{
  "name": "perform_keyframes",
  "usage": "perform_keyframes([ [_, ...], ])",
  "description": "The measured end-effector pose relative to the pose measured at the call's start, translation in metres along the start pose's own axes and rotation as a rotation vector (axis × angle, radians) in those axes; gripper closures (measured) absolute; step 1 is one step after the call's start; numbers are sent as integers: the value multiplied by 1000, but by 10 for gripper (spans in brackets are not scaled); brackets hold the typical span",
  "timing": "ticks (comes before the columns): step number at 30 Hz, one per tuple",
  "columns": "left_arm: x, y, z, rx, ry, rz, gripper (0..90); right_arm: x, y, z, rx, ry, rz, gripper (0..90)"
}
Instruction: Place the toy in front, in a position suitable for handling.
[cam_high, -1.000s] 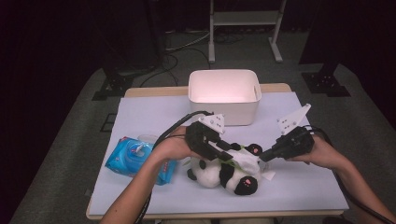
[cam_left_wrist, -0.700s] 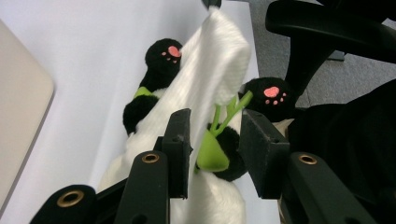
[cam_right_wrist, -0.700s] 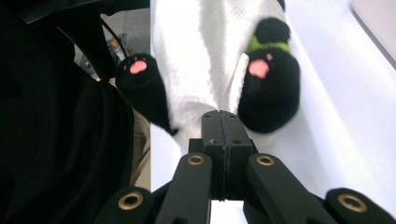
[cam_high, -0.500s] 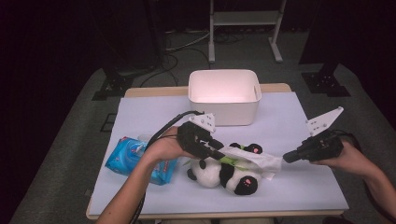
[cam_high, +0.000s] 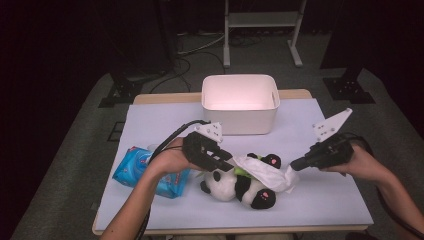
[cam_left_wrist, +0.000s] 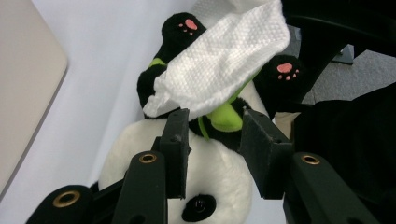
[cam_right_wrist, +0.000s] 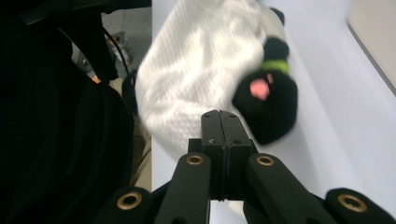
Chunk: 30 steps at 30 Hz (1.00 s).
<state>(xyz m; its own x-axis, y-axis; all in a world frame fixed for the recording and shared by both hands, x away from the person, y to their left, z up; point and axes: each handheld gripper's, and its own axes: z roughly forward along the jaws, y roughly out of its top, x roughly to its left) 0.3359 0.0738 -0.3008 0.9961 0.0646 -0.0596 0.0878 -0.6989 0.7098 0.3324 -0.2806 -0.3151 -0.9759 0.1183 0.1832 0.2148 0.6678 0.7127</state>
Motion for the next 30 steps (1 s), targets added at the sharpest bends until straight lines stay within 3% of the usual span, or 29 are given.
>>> perform_keyframes([
  [3, 1, -3, -2, -3, 3, -2, 618, -1, 11, 11, 19, 12, -17, 891],
  [10, 3, -16, -6, -5, 17, -26, 605, -7, 40, 55, 83, 56, -54, 890],
  [16, 5, -29, -7, 1, 20, -46, 594, -10, 47, 73, 95, 56, -60, 867],
  [19, 6, -34, -4, 14, 24, -51, 579, -9, 48, 80, 108, 49, -67, 821],
  [21, 7, -38, -2, 29, 30, -53, 562, -7, 48, 84, 113, 32, -81, 726],
  [30, 13, -46, 14, 61, 21, -61, 462, -4, 39, 89, 121, -11, -98, 709],
])
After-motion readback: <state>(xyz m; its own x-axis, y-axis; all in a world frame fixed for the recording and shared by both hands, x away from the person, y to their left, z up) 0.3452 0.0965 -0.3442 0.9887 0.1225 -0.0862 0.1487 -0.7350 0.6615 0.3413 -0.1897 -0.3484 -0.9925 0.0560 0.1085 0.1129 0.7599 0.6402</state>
